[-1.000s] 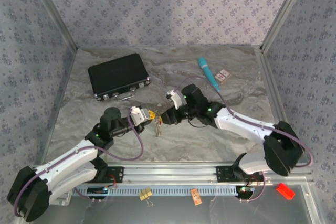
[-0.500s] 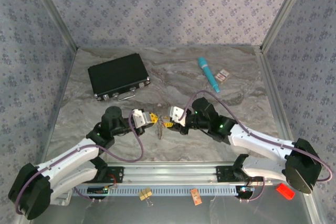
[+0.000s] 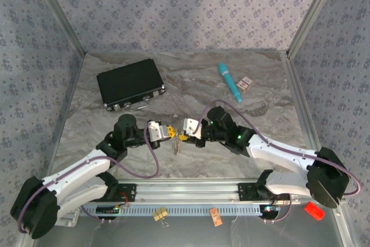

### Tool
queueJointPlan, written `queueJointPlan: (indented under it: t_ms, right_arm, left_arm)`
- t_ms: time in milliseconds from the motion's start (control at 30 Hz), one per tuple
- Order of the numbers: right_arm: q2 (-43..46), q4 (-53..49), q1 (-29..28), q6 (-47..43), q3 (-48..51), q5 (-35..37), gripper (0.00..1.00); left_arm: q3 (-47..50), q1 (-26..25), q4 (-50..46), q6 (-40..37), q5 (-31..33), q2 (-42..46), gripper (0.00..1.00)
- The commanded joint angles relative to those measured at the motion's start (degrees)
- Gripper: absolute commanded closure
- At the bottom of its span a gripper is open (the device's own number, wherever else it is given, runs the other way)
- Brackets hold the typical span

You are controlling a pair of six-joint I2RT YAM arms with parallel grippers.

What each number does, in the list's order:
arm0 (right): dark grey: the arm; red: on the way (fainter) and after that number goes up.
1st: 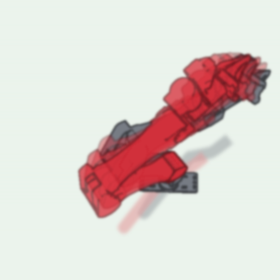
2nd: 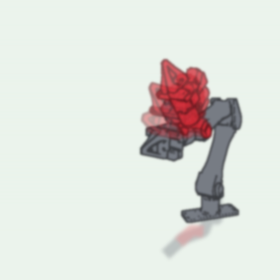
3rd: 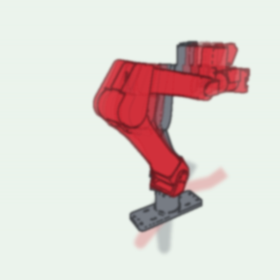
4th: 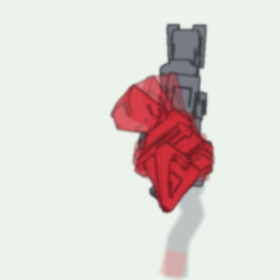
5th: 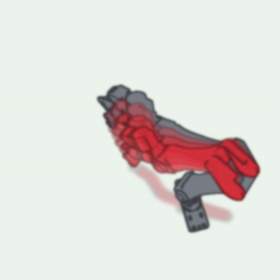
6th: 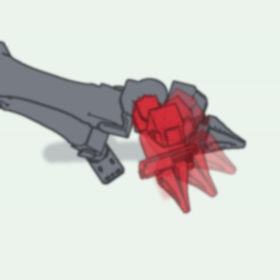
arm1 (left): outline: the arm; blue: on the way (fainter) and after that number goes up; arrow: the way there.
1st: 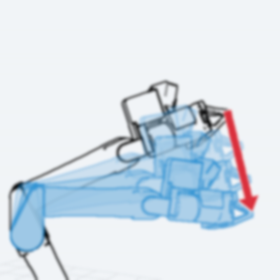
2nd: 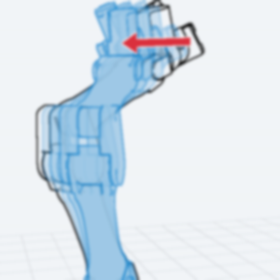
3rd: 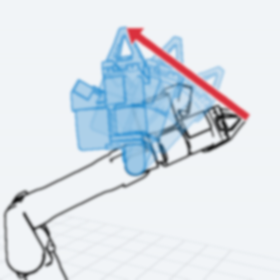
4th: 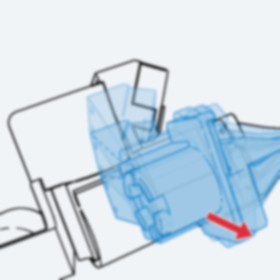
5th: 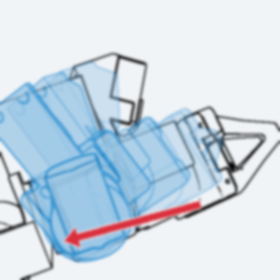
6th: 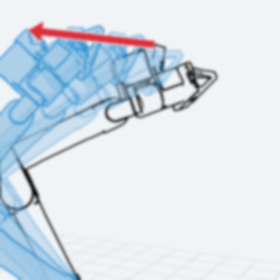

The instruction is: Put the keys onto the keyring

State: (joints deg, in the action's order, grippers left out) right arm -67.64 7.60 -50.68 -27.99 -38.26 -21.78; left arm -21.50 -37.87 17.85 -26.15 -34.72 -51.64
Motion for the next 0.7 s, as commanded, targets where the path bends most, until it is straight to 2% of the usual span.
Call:
queueJointPlan:
  t_ms: [0,300,567,633,667]
  right_arm:
    - [-0.43,1.37,-0.03,-0.76,-2.27,-0.04,0.74]
    - [-1.79,2.07,-0.08,-0.49,-2.89,-1.91,0.75]
    - [-1.72,0.14,-0.06,-1.49,-3.88,-2.78,0.99]
    - [-1.4,-1.41,-0.28,-2.19,-4.8,-2.83,1.0]
    - [-1.31,-2.24,-0.38,-2.69,-5.17,-2.7,1.0]
  left_arm:
    - [-1.97,0.25,0.1,-1.48,-3.42,-0.13,1.0]
    - [-1.97,0.21,0.24,-1.27,-4.19,-0.39,1.0]
    - [-1.88,0.24,0.38,-0.01,-1.71,-0.31,1.0]
    - [-2.25,0.23,-0.57,0.4,0.19,-0.09,1.0]
    - [-2.47,0.24,-1.21,0.42,1.02,-0.04,0.97]
